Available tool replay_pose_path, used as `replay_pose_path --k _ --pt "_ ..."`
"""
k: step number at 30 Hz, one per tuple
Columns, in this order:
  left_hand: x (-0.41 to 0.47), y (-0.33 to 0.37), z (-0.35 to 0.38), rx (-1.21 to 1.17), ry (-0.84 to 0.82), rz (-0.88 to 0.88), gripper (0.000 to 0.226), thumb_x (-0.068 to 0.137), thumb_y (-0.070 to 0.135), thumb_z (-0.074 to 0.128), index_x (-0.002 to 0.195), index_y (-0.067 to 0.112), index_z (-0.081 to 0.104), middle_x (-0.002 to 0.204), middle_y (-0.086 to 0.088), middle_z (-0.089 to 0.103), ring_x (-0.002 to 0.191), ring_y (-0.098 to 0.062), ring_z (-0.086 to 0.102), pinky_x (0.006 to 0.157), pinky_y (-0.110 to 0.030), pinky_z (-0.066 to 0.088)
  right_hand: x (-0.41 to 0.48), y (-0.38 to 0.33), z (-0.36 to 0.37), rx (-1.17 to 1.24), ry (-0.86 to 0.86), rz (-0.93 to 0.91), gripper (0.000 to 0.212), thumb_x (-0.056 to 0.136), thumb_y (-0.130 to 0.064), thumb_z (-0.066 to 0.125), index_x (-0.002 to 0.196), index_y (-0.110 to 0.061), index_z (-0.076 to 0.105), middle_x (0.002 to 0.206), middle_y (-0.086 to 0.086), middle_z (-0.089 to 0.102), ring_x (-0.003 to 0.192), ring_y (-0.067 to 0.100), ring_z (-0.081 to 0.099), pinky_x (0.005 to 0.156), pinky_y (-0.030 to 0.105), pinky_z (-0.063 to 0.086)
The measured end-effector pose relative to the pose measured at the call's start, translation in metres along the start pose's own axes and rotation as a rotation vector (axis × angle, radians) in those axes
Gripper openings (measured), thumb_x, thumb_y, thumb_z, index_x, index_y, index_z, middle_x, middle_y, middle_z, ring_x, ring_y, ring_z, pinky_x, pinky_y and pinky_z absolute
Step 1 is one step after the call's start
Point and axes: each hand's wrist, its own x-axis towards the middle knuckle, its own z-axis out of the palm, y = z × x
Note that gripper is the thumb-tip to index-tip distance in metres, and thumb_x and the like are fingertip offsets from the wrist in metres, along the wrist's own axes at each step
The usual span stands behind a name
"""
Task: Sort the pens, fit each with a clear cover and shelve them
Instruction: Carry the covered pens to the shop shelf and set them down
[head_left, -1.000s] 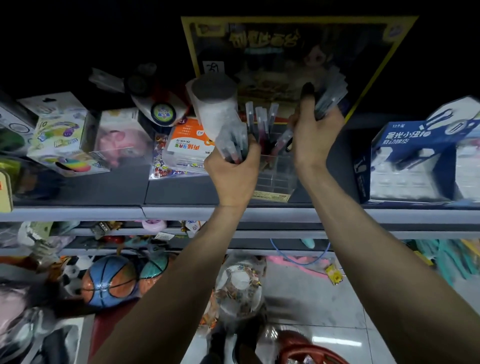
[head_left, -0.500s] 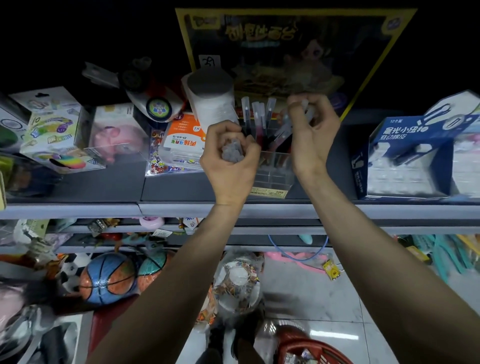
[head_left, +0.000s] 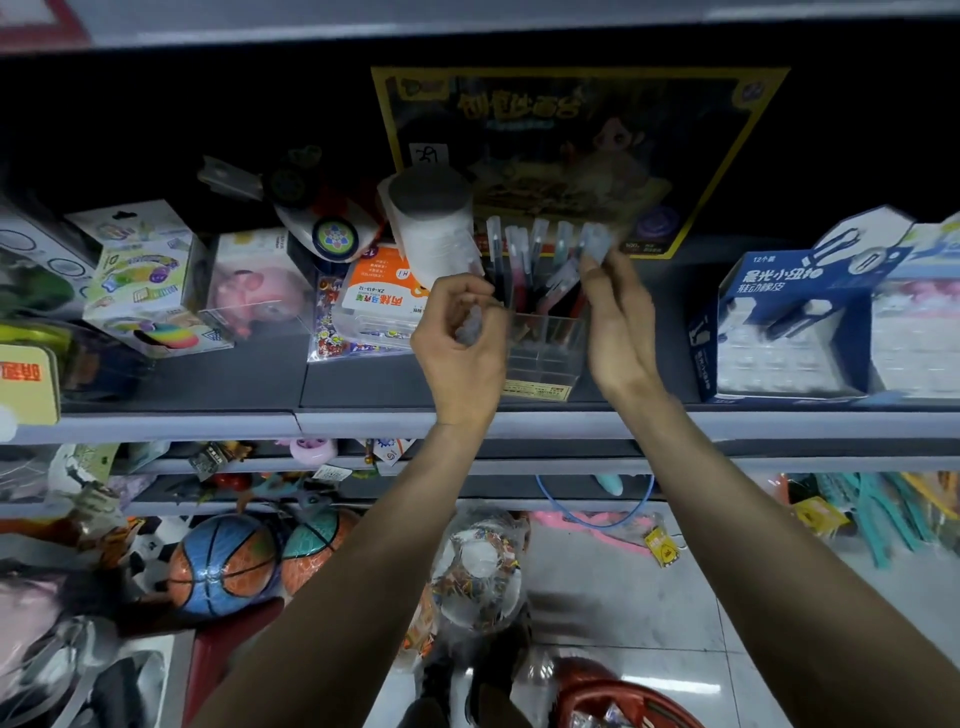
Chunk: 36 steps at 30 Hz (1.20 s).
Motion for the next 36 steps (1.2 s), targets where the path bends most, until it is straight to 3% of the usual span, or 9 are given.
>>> replay_pose_path --k 2,5,9,13,15,23,30,36 --pt "-0.002 0.002 -0.006 0.098 -0.057 -0.009 0.012 0.082 0.005 0.058 0.091 0.007 0.067 0.079 -0.015 0.065 0.072 -0.038 0.058 0.066 -0.044 0.049 -0.009 -0.001 -0.007 -0.111 0.002 0.031 0.029 0.107 -0.042 0.046 0.127 -0.03 0.063 0.109 -0.016 0.072 0.097 -0.006 0.062 0.085 0.019 0.047" --pt "-0.003 0.011 -0.018 0.247 -0.182 0.007 0.012 0.085 0.011 0.061 0.093 0.014 0.07 0.084 -0.002 0.068 0.071 -0.026 0.06 0.061 -0.042 0.053 -0.026 -0.001 -0.017 -0.24 0.06 0.052 0.031 0.107 -0.034 0.048 0.132 -0.023 0.062 0.118 -0.012 0.068 0.106 0.001 0.06 0.093 0.02 0.044" --pt "-0.003 0.035 -0.033 0.432 -0.307 0.153 0.015 0.088 0.011 0.062 0.099 0.013 0.071 0.099 0.002 0.068 0.091 -0.01 0.062 0.08 -0.028 0.051 -0.052 -0.006 -0.031 -0.42 0.037 0.063 0.031 0.103 -0.025 0.052 0.132 -0.017 0.062 0.122 0.003 0.071 0.109 0.02 0.065 0.094 0.029 0.05" --pt "-0.009 0.06 -0.053 0.499 -0.334 0.237 0.014 0.09 0.012 0.062 0.101 0.016 0.069 0.106 0.003 0.066 0.101 -0.013 0.061 0.086 -0.024 0.049 -0.085 -0.025 -0.035 -0.547 -0.022 0.032 0.021 0.1 -0.026 0.052 0.117 -0.021 0.064 0.112 0.005 0.071 0.102 0.028 0.065 0.086 0.037 0.053" --pt "-0.019 0.072 -0.069 0.528 -0.333 0.228 0.016 0.089 0.012 0.062 0.103 0.017 0.069 0.109 0.003 0.065 0.104 -0.015 0.06 0.084 -0.014 0.044 -0.103 -0.035 -0.032 -0.615 -0.064 0.014 0.019 0.099 -0.026 0.051 0.113 -0.022 0.064 0.112 0.005 0.07 0.1 0.028 0.064 0.083 0.039 0.052" --pt "-0.077 0.105 -0.174 0.752 -0.399 0.035 0.017 0.088 0.024 0.064 0.104 0.024 0.072 0.108 0.002 0.07 0.1 -0.021 0.064 0.083 -0.037 0.055 -0.181 -0.078 0.018 -0.823 -0.219 -0.127 0.035 0.101 -0.035 0.053 0.13 -0.019 0.061 0.128 0.008 0.068 0.116 0.034 0.063 0.09 0.041 0.052" --pt "-0.142 0.111 -0.319 0.937 -0.417 -0.234 0.013 0.089 0.033 0.059 0.098 0.031 0.069 0.097 0.001 0.073 0.088 -0.027 0.068 0.072 -0.038 0.056 -0.281 -0.101 0.095 -0.929 -0.431 -0.283 0.033 0.096 -0.039 0.05 0.124 -0.024 0.06 0.115 0.013 0.071 0.105 0.037 0.066 0.081 0.043 0.056" --pt "-0.21 0.113 -0.428 0.966 -0.225 -0.367 0.028 0.08 0.042 0.049 0.09 0.022 0.066 0.084 -0.003 0.072 0.083 -0.03 0.067 0.065 -0.037 0.051 -0.364 -0.1 0.16 -1.024 -0.663 -0.416 0.027 0.096 -0.038 0.049 0.114 -0.022 0.061 0.115 0.006 0.068 0.107 0.032 0.063 0.082 0.039 0.053"
